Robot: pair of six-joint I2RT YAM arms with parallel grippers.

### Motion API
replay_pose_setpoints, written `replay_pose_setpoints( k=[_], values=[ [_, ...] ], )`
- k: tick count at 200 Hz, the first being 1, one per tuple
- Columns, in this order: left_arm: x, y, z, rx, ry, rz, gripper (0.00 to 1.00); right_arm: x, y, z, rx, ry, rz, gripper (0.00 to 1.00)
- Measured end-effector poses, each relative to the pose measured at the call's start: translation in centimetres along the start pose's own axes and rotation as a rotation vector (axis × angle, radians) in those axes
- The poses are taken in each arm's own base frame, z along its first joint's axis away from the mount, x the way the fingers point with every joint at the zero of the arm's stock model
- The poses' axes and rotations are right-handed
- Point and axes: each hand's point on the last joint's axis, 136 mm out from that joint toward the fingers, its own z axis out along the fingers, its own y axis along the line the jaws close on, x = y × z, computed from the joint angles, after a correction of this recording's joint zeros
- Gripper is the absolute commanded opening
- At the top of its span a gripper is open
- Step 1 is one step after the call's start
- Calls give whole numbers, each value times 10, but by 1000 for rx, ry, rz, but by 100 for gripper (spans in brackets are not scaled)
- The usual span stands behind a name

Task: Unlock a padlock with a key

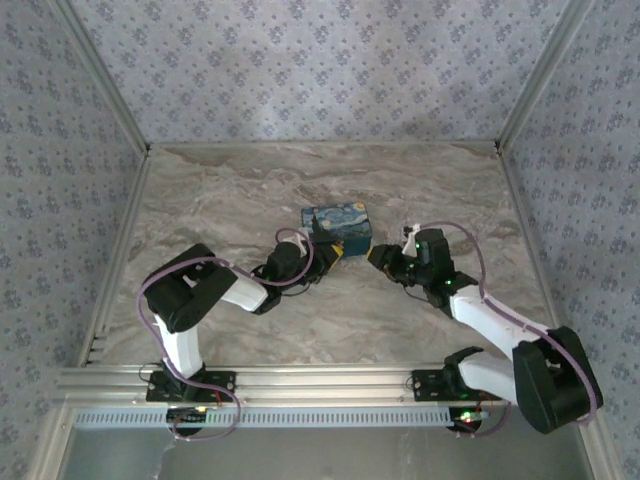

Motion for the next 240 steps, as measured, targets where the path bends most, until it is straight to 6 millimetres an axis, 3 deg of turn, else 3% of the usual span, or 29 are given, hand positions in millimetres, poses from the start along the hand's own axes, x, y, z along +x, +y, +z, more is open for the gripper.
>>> replay_pose_setpoints(
  k=[49,83,189,240],
  values=[
    [3,0,0,-1,15,0,0,31,9,5,116,103,-322,42],
    [4,2,-1,-12,22,-3,0,40,8,17,184,147,-463,45],
    [5,0,-2,-12,27,-3,0,31,9,55,304,173,-651,46],
    [-1,3,-2,-24,14,-8,0,29,9,62,325,192,-688,43]
  ],
)
